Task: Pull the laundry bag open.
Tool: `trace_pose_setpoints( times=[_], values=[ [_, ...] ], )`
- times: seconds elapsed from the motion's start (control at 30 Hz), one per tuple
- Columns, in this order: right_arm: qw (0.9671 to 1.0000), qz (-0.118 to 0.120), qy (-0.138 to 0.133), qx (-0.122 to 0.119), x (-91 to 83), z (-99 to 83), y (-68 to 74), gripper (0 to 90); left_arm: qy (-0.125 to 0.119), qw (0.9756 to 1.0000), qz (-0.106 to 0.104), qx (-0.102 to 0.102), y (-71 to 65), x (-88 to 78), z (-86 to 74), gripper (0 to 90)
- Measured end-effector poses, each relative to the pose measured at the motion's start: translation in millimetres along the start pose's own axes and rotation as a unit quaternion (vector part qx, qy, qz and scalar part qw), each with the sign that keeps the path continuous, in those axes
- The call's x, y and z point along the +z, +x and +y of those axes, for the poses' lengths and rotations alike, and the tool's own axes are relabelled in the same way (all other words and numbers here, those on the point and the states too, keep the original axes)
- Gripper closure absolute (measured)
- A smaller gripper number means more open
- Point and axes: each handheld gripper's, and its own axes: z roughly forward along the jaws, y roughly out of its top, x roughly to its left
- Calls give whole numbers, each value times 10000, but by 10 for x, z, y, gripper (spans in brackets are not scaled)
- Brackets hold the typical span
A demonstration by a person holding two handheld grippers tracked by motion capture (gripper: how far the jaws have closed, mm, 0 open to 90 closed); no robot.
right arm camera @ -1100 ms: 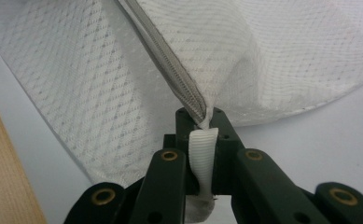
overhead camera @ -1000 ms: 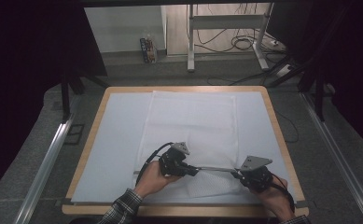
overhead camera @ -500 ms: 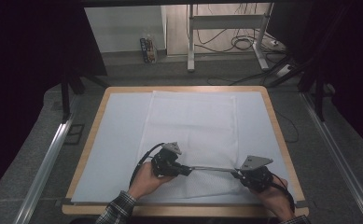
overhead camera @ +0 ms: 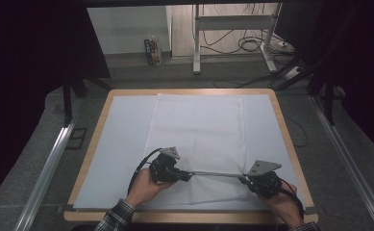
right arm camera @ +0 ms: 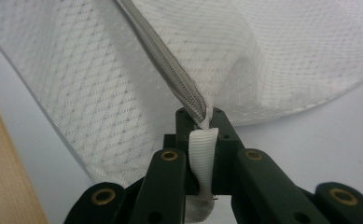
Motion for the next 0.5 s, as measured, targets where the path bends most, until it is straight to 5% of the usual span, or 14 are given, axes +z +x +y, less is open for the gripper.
trace_pose_setpoints(
  times=[0.5],
  values=[
    [10000,-4,6,1,-1,-3,-2,844,-85,9998,108,-166,53,-163,-153,873]
  ],
)
